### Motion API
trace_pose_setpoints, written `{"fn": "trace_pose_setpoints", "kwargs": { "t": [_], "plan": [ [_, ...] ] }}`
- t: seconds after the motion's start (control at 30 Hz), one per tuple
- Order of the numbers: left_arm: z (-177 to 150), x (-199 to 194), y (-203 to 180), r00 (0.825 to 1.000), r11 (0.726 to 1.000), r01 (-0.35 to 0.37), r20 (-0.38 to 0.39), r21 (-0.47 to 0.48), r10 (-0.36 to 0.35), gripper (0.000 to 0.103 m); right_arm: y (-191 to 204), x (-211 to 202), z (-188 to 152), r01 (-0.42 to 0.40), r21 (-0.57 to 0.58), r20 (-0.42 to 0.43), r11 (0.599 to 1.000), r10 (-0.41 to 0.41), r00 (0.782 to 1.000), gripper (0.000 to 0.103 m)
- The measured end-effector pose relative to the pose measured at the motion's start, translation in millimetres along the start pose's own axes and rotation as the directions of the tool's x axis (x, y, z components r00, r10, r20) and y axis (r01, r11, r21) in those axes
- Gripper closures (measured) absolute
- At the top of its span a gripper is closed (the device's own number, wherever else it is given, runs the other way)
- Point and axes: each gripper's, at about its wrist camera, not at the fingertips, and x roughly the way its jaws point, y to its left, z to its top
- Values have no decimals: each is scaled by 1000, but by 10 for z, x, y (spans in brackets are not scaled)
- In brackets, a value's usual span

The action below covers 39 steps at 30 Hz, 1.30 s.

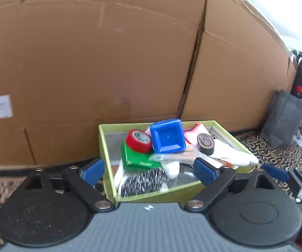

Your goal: Organize objects

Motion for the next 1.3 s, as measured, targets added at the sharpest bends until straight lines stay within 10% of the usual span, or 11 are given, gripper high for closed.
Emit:
{"fn": "trace_pose_setpoints", "kwargs": {
  "t": [0.57, 1.3],
  "plan": [
    [-706, -723, -374, 982, 984, -175, -65, 43, 177, 5, 152, -883, -364, 115, -13, -198, 993, -115, 973, 0],
    [-839, -620, -321, 948, 970, -233, -205, 73, 243, 5, 246, -777, -454, 140, -16, -235, 990, -140, 962, 0]
  ]
}}
